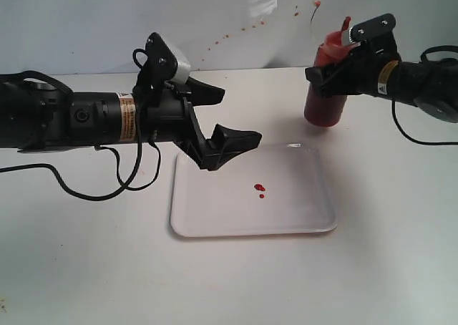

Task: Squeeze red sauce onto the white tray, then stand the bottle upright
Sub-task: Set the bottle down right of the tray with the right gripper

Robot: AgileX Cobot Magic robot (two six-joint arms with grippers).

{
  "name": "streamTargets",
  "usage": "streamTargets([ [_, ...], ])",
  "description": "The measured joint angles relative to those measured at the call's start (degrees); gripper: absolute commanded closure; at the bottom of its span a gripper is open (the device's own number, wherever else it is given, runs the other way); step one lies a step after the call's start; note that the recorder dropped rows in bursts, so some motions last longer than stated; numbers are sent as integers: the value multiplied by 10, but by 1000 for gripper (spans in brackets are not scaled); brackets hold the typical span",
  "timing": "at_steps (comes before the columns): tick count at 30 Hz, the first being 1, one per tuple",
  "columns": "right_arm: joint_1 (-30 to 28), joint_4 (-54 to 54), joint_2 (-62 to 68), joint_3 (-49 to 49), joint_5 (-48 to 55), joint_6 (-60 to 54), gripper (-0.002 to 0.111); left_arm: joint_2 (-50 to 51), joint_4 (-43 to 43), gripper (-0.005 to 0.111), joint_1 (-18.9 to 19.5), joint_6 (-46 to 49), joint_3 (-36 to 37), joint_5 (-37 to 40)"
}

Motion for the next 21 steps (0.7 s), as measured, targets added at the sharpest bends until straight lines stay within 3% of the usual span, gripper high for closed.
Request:
streamTargets([
  [4,0,-3,0,0,57,15,105,0,1,2,0,0,0,0],
  [7,0,-14,0,0,78,26,88,0,1,2,0,0,0,0],
  [9,0,-19,0,0,80,29,70,0,1,2,0,0,0,0],
  [14,3,-24,0,0,76,30,4,0,1,2,0,0,0,0],
  [21,3,-24,-16,-1,63,34,3,0,1,2,0,0,0,0],
])
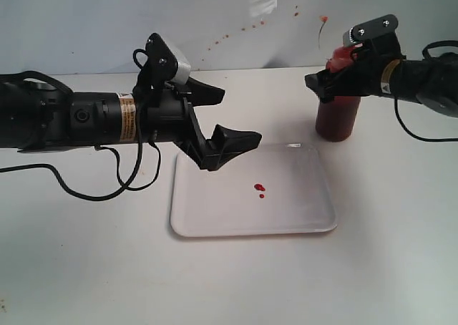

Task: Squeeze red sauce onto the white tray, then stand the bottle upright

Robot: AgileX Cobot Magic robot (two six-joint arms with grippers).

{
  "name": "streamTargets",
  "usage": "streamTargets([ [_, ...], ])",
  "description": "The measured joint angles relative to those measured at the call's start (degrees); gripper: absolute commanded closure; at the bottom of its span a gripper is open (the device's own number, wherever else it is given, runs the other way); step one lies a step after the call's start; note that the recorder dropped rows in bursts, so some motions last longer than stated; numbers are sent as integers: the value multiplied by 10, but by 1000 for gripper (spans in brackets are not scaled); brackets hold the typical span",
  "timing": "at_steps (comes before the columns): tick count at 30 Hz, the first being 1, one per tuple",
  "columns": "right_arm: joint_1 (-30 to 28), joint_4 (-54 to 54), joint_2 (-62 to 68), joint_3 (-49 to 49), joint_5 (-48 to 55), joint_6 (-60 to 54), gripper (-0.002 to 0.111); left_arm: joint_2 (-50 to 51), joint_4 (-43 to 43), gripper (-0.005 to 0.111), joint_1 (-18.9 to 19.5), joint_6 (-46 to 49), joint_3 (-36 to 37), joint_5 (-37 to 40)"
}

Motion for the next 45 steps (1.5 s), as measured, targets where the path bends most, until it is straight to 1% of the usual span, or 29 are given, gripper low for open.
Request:
streamTargets([
  [3,0,-5,-23,0,-1,32,3,0,0,2,0,0,0,0],
  [6,0,-39,-53,0,-19,106,3,0,0,2,0,0,0,0],
  [8,0,-73,-74,0,-59,161,3,0,0,2,0,0,0,0],
  [11,0,-108,-110,0,-154,210,3,0,0,2,0,0,0,0],
  [14,1,-122,-149,0,-174,218,7,0,0,2,0,0,0,0],
  [16,1,-142,-203,0,-158,222,29,0,0,2,0,-2,0,0],
  [17,1,-160,-226,0,-142,230,59,0,0,2,0,-2,0,0],
  [18,1,-218,-274,0,-112,267,89,0,4,2,0,-2,0,0],
  [19,1,-295,-318,0,-95,321,108,-4,22,2,0,-2,0,-3],
  [21,1,-404,-379,0,-87,410,108,-24,62,10,0,-4,0,-10],
  [22,0,-424,-402,0,-87,444,108,-36,72,25,0,-9,0,-11],
  [23,-2,-437,-436,8,-87,487,108,-62,88,36,0,-30,0,-11],
  [25,-9,-446,-477,34,-84,527,108,-106,110,78,0,-60,0,-11],
  [26,-9,-448,-503,54,-76,536,108,-129,119,107,0,-73,0,-11],
  [31,-9,-456,-581,163,21,546,108,-236,168,107,0,-131,0,-12],
  [32,-9,-456,-598,191,58,547,108,-255,171,107,0,-147,0,-11],
  [34,-9,-454,-631,251,148,552,108,-312,175,107,0,-198,6,20],
  [37,-9,-409,-659,299,204,552,108,-367,174,107,0,-237,23,69],
  [42,-9,-373,-678,354,221,554,108,-462,169,107,0,-256,51,132],
  [45,-9,-369,-678,371,224,554,108,-507,169,107,0,-256,51,147],
])
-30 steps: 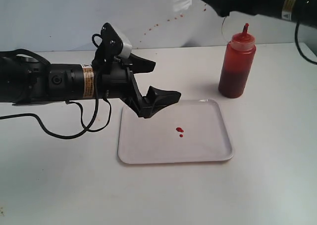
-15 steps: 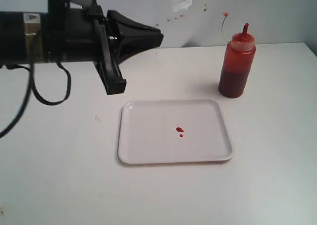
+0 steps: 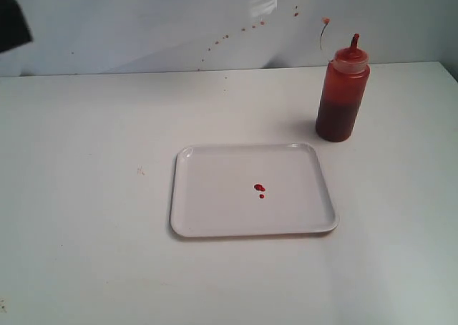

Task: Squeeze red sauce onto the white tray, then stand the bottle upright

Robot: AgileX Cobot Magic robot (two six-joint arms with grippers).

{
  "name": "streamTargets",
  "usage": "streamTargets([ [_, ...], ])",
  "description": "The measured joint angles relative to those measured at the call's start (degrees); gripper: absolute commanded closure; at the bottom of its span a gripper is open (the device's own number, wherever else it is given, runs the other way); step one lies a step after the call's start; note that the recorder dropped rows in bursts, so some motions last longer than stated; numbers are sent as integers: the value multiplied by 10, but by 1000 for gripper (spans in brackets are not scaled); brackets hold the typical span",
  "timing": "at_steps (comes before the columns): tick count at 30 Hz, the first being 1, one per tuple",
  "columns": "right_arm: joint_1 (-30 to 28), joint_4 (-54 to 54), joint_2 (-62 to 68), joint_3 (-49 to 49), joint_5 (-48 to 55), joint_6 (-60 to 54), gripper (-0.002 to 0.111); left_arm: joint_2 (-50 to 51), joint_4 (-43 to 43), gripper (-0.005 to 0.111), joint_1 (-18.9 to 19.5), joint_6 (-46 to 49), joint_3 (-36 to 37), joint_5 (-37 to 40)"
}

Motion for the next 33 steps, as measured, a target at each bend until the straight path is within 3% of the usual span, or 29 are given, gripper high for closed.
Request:
streamTargets([
  [12,0,5,0,8,2,0,108,-126,3,107,0,0,0,-1],
  [14,0,5,0,8,2,0,108,-146,33,107,-6,-5,3,18],
  [17,0,5,0,8,2,0,108,-194,83,107,-10,-84,30,80],
  [23,0,5,0,8,2,0,108,-318,102,107,75,-230,164,145],
  [28,0,5,0,8,2,0,108,-425,51,107,160,-252,272,155],
  [33,0,5,0,8,2,0,108,-503,4,107,219,-256,302,163],
])
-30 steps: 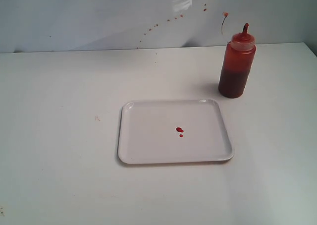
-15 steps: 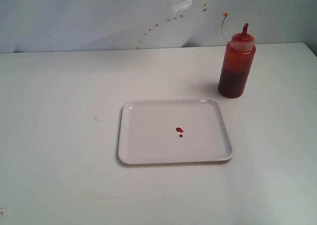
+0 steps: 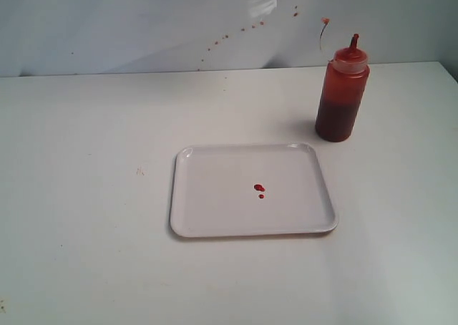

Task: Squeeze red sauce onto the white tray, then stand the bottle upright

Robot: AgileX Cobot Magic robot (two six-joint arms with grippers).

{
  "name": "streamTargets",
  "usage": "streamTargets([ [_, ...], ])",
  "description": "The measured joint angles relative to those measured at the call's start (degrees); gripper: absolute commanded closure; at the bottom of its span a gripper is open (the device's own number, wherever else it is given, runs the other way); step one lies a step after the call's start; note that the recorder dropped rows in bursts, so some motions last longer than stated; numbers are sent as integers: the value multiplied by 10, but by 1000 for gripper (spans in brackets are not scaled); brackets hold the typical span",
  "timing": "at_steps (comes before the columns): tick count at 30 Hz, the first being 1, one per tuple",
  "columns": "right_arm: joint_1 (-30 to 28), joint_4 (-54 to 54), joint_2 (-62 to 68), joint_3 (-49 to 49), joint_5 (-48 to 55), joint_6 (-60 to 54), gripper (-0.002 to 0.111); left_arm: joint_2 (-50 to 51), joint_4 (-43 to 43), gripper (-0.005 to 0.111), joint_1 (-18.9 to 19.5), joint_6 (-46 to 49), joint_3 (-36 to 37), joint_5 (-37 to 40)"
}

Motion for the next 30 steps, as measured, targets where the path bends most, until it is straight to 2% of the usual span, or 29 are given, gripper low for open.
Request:
streamTargets([
  [5,0,0,-1,0,0,0,108,-39,-7,107,11,-1,0,0],
  [8,0,1,-1,0,0,0,108,-45,-40,107,12,15,9,-6],
  [10,0,1,-1,0,0,0,108,-46,-147,107,12,127,28,-9],
  [11,0,1,-1,0,0,0,108,-47,-244,107,12,228,43,-11],
  [13,0,1,-1,0,0,0,108,-47,-493,107,12,476,77,-7],
  [15,0,1,-1,0,0,0,108,-47,-724,107,12,718,108,28],
  [17,0,1,-1,0,0,0,108,-47,-847,107,12,877,134,76],
  [18,0,1,-1,0,0,0,108,-47,-876,107,12,929,147,102],
  [20,0,1,-1,0,0,0,108,-47,-893,107,12,975,166,144],
  [25,0,1,-1,0,0,0,108,-53,-892,107,12,992,206,189],
  [30,0,1,-1,0,0,0,108,-53,-877,107,12,993,211,245],
])
